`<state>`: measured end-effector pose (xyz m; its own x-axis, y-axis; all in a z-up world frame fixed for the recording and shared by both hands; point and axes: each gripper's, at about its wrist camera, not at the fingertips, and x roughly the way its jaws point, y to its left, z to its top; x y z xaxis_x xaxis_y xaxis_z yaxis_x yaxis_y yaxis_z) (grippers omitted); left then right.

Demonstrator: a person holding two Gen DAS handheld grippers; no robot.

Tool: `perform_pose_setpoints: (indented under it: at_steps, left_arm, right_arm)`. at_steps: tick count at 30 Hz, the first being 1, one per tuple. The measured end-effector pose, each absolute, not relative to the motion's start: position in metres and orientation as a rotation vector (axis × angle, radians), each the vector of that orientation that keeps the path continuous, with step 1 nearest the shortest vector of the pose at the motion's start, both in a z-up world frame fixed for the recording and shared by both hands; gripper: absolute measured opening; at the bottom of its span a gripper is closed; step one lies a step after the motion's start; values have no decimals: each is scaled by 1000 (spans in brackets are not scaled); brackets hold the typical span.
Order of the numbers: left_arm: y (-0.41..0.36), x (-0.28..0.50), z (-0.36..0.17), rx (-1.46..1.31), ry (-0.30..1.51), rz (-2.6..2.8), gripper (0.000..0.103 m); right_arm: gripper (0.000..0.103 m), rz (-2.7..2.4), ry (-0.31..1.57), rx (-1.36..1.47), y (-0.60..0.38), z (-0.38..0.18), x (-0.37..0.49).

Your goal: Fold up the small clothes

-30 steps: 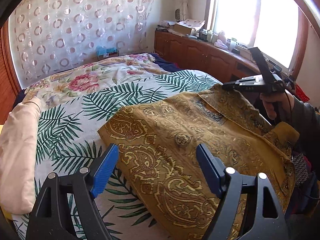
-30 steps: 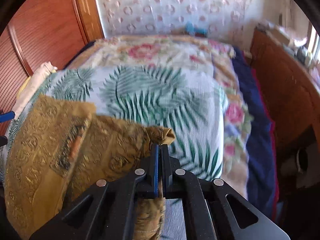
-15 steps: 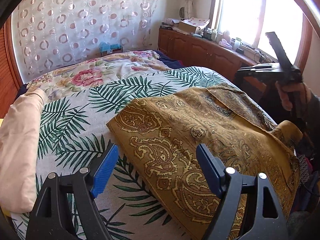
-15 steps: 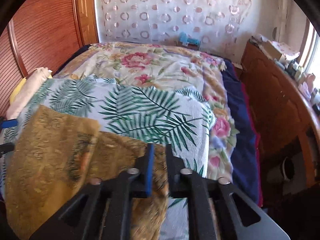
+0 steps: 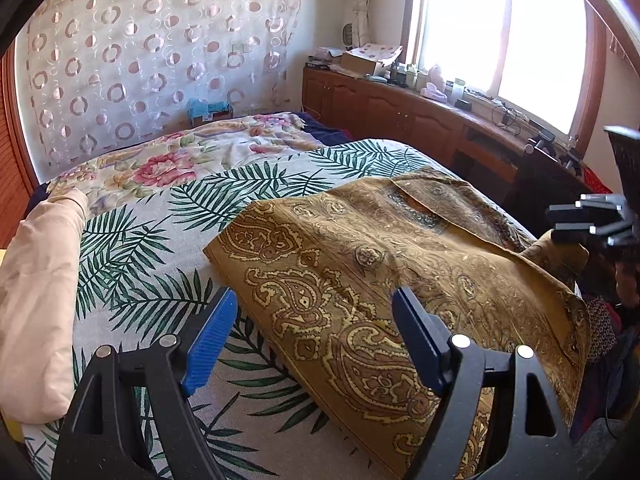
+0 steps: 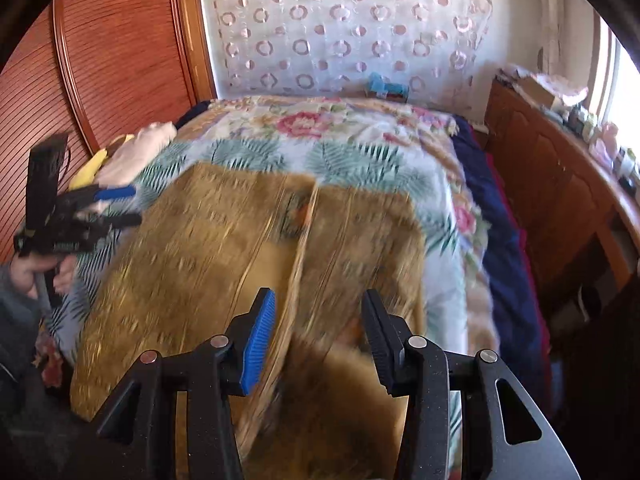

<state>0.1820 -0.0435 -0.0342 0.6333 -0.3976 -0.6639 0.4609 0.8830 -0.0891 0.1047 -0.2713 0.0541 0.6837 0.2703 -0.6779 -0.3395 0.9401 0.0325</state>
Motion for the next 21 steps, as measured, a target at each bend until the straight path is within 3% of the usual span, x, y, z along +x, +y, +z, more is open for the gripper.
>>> perform_pose_setpoints:
  at_steps: [15,20,21]
  left_arm:
    - [-39,259,-33,114,784,-486,80]
    - [-56,295,-45,145,841,-503,76]
    - [-60,301,-50,151,860,-513,72]
  right_arm:
    - [47,357,888,39,-267,-5,110]
    - [47,386,867,82,-265,-7,119]
    - [43,398,864,89,-262,-8,120]
